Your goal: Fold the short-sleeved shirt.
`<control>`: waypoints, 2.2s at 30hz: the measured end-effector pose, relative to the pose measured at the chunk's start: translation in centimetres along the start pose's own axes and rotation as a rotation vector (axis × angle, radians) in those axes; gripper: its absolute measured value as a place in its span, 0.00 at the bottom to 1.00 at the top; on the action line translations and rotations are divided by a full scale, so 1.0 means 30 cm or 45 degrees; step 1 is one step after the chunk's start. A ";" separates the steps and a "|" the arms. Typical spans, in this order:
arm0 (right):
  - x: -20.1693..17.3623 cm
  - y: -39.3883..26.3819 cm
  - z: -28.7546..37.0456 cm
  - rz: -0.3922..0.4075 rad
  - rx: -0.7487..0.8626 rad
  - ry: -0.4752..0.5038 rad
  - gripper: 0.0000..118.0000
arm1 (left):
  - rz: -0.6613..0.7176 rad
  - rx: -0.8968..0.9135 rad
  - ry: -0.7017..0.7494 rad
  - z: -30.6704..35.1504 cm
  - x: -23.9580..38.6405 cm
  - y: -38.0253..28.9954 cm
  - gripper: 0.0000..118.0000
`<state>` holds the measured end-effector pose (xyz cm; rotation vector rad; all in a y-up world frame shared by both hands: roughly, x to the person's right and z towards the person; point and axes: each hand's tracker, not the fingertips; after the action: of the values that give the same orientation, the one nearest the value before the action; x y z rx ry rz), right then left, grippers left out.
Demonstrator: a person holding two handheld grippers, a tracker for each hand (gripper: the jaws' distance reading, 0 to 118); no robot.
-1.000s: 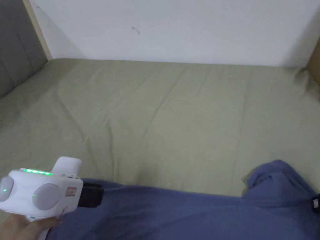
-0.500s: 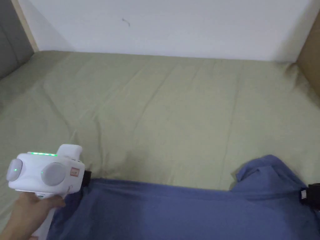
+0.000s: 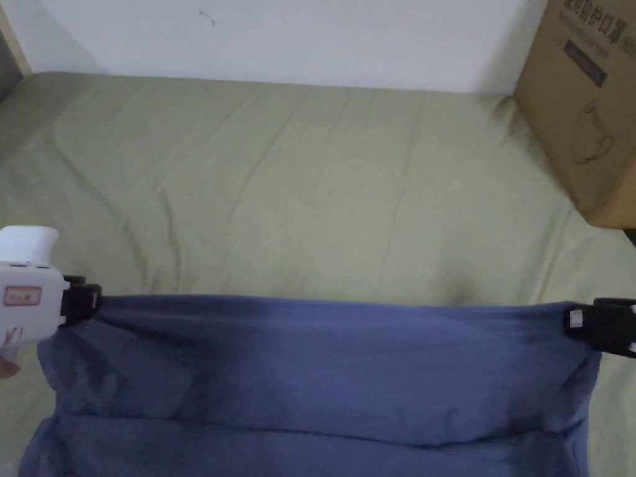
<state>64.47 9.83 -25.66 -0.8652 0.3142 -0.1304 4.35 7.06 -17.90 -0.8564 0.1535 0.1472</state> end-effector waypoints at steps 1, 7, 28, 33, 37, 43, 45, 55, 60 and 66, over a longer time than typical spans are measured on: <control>-0.005 -0.057 0.034 0.023 -0.023 -0.005 0.00 | -0.008 -0.006 0.003 0.044 -0.005 -0.045 0.00; 0.010 -0.430 0.075 0.050 -0.241 -0.015 0.00 | 0.017 -0.081 -0.003 0.110 -0.049 -0.350 0.00; -0.262 -0.513 0.224 0.000 0.418 -0.012 0.20 | 0.300 0.127 -0.113 0.347 -0.073 -0.521 0.61; -0.402 -0.503 0.231 -0.023 0.536 0.048 0.00 | 0.284 0.078 -0.138 0.316 -0.045 -0.582 0.00; -0.463 -0.502 0.200 0.063 0.494 0.065 0.00 | 0.281 0.026 -0.126 0.289 -0.057 -0.625 0.00; -0.503 -0.519 0.166 0.097 0.436 0.065 0.00 | 0.442 -0.019 -0.227 0.243 -0.197 -0.633 0.77; -0.505 -0.522 0.151 0.088 0.408 0.079 0.00 | 0.470 -0.010 -0.287 0.234 -0.219 -0.618 0.83; -0.577 -0.542 0.110 0.186 0.277 0.050 0.00 | 0.646 -0.189 -0.547 0.007 -0.381 -0.528 0.85; -0.595 -0.545 0.093 0.201 0.238 0.031 0.00 | 0.763 -0.195 -0.688 -0.086 -0.449 -0.517 0.85; -0.608 -0.545 0.047 0.190 0.175 0.035 0.00 | 0.766 -0.216 -0.811 -0.173 -0.468 -0.521 0.85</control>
<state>47.90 4.68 -8.31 -0.7020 0.3897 -0.0245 -6.82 -7.92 -6.99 -0.8728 -0.2089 0.9954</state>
